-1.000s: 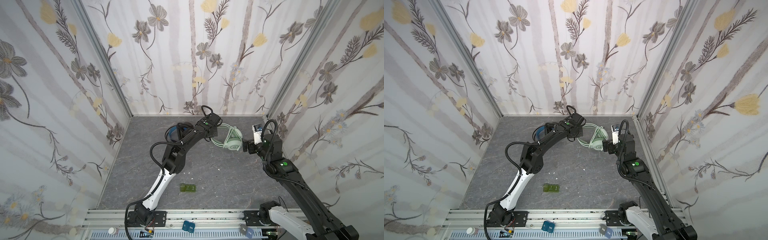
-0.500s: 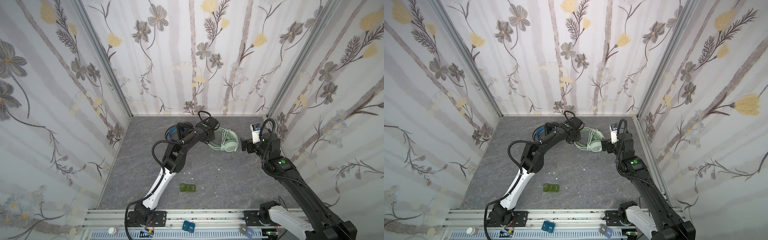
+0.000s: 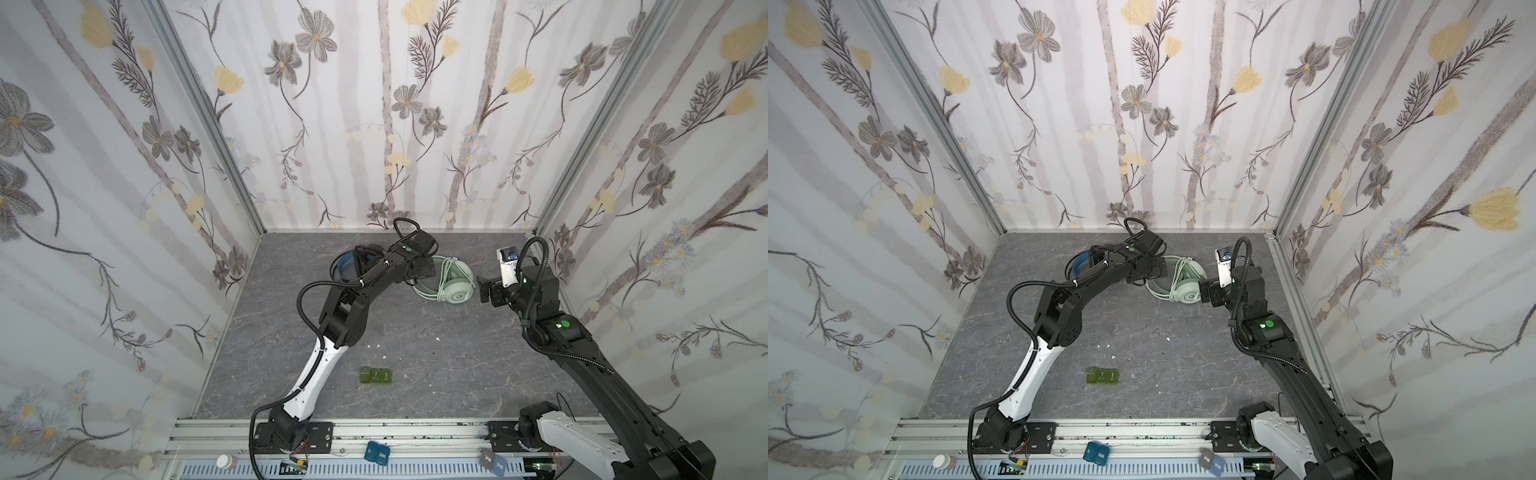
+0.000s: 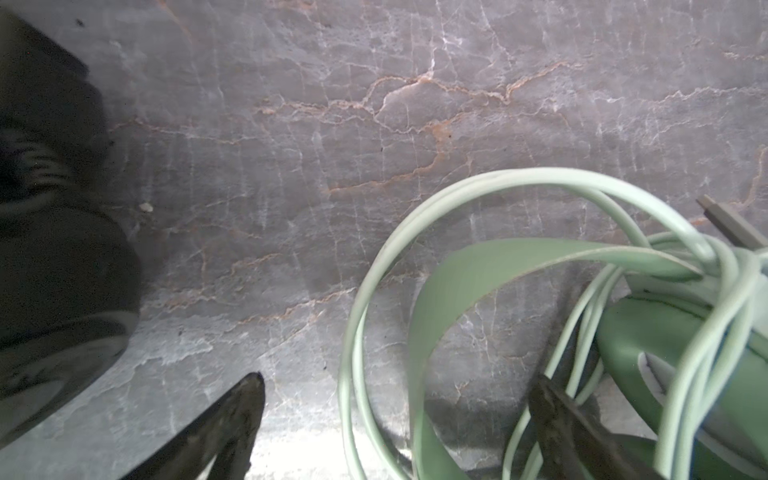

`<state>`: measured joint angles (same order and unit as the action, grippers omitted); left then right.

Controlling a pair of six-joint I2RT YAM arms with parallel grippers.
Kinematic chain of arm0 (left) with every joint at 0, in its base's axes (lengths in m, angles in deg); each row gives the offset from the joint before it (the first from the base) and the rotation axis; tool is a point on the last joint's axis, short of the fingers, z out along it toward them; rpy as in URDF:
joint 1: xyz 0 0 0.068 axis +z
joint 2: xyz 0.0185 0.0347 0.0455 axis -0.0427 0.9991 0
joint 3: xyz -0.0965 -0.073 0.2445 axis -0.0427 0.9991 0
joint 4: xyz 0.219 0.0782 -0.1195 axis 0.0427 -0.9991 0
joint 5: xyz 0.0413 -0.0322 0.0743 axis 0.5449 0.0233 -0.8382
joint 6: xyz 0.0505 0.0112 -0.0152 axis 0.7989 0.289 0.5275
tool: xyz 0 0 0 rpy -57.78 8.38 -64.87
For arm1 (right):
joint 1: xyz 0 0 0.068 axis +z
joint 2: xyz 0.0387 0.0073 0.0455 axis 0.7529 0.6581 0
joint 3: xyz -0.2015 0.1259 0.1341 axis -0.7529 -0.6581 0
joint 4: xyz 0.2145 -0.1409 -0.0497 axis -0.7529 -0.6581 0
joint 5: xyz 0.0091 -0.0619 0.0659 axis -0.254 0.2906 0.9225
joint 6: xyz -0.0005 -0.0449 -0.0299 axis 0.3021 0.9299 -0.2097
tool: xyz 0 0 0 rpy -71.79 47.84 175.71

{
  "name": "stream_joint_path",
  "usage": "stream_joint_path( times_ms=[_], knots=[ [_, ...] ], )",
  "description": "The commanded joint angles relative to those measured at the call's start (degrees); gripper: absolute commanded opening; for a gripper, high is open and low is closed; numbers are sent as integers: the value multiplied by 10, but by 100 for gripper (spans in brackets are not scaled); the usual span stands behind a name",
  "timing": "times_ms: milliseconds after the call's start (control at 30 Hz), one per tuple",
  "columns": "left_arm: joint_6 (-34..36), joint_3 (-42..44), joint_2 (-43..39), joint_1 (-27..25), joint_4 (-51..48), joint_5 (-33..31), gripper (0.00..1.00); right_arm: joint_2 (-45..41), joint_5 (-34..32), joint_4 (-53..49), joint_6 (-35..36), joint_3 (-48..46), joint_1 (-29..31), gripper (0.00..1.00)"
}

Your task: Wrap the headphones

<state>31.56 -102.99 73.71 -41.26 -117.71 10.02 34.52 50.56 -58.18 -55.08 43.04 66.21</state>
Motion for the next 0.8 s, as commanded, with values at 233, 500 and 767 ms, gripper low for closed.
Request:
stream_joint_path(
  times_ms=[233, 500, 767],
  knots=[
    [58, 160, -172, -42, 63, -63, 100, -31, 23, 34, -54, -44, -1, 100],
    [112, 546, -514, -74, 139, -231, 100, -67, 6, 151, -179, -127, -49, 100],
    [160, 787, -832, -8, 215, -406, 100, -20, -100, 394, -193, -249, -148, 100]
  ],
)
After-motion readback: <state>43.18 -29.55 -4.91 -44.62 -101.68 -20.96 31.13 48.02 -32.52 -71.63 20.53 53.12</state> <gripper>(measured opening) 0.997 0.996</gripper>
